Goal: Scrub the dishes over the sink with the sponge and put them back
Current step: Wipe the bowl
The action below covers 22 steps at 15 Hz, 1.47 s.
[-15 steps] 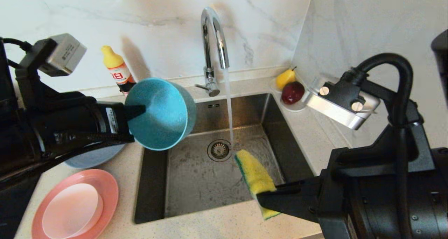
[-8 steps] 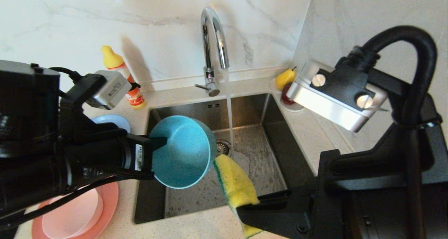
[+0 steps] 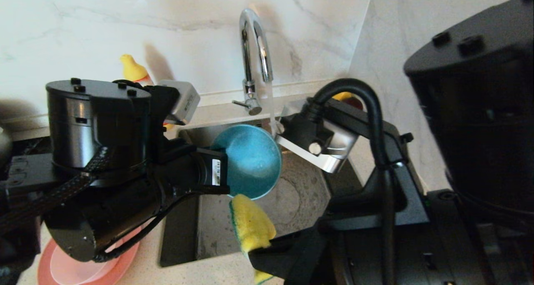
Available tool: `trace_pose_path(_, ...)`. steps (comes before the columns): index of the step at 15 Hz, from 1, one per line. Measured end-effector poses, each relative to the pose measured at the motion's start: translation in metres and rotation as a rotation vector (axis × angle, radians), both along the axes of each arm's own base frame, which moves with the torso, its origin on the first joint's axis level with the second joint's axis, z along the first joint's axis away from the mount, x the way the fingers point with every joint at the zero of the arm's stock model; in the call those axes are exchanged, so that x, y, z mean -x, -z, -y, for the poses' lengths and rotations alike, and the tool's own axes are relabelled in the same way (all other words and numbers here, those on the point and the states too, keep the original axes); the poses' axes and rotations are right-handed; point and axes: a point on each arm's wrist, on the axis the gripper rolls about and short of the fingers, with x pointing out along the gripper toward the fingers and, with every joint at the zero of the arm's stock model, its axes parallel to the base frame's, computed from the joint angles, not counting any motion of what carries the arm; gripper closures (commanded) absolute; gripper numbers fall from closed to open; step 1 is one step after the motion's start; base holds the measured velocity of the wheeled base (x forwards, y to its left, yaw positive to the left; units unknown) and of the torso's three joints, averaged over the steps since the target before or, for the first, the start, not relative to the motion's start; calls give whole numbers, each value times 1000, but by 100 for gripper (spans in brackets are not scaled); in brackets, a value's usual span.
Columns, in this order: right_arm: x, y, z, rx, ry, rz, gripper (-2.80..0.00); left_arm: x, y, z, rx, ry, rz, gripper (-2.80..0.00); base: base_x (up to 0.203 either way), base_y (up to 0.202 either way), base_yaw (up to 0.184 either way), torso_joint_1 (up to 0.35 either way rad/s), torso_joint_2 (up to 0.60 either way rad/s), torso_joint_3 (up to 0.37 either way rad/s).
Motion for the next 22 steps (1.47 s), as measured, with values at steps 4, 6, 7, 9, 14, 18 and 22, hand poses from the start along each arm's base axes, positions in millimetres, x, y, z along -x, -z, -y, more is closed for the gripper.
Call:
trace_pose_path(4, -22, 6, -10, 3, 65, -24, 0, 3, 8, 5, -20, -5, -11, 0, 0, 0, 0, 0, 0, 0)
trace_pose_path(6, -33, 7, -11, -2, 105, -41, 0, 4, 13, 4, -13, -8, 3, 0, 0, 0, 0, 0, 0, 0)
trace_pose_path(7, -38, 7, -11, -5, 120, -42, 0, 4, 15, 4, -4, -8, 13, 0, 0, 0, 0, 0, 0, 0)
trace_pose_path(9, -46, 6, -10, -8, 144, -40, 0, 4, 16, 4, 7, -10, 25, 0, 0, 0, 0, 0, 0, 0)
trace_pose_path(14, -61, -2, -13, -40, 178, -25, 0, 10, 20, 3, -4, 10, 17, 0, 0, 0, 0, 0, 0, 0)
trace_pose_path(18, -69, -3, -20, -50, 185, -18, 0, 19, 21, 5, -7, 47, 17, 0, 0, 0, 0, 0, 0, 0)
trace_pose_path(22, -75, -2, -26, -52, 190, -10, 0, 25, 19, 2, 4, 61, 23, 0, 0, 0, 0, 0, 0, 0)
